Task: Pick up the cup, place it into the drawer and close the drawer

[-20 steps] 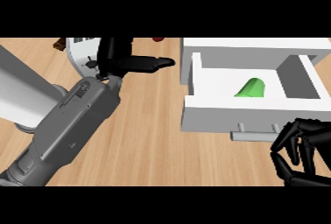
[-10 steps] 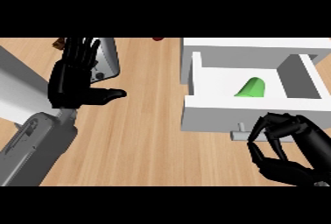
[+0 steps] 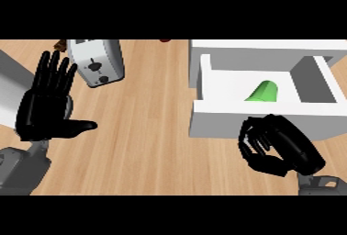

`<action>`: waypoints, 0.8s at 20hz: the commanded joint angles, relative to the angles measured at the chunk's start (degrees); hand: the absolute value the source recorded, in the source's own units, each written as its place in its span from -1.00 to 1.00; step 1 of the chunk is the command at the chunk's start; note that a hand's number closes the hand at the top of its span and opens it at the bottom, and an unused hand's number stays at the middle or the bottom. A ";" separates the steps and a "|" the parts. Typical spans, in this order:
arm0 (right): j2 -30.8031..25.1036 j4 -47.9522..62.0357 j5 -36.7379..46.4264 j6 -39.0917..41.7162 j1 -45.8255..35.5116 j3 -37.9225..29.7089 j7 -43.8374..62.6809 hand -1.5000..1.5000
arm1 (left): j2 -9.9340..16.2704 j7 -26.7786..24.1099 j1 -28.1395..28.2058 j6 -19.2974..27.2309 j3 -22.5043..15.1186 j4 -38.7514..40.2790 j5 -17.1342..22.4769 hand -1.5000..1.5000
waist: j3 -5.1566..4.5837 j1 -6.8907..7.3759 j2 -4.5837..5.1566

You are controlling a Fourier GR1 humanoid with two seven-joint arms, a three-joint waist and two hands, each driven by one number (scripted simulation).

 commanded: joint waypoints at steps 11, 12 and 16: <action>6.58 34.16 14.76 -7.63 -17.41 1.37 -5.09 -1.00 | -1.06 -1.56 6.31 -11.83 8.56 3.82 -3.13 -1.00 | -0.01 -1.07 0.08; 5.79 41.87 14.39 -10.23 -19.58 -0.64 -9.57 -1.00 | 0.21 -0.56 8.48 -12.54 9.73 1.64 -0.59 -1.00 | 0.02 -0.51 0.18; 10.55 53.37 16.10 -15.06 -25.95 -1.91 -10.63 -1.00 | -0.01 -1.90 10.76 -17.60 11.33 4.04 -1.47 -1.00 | 0.02 0.01 0.44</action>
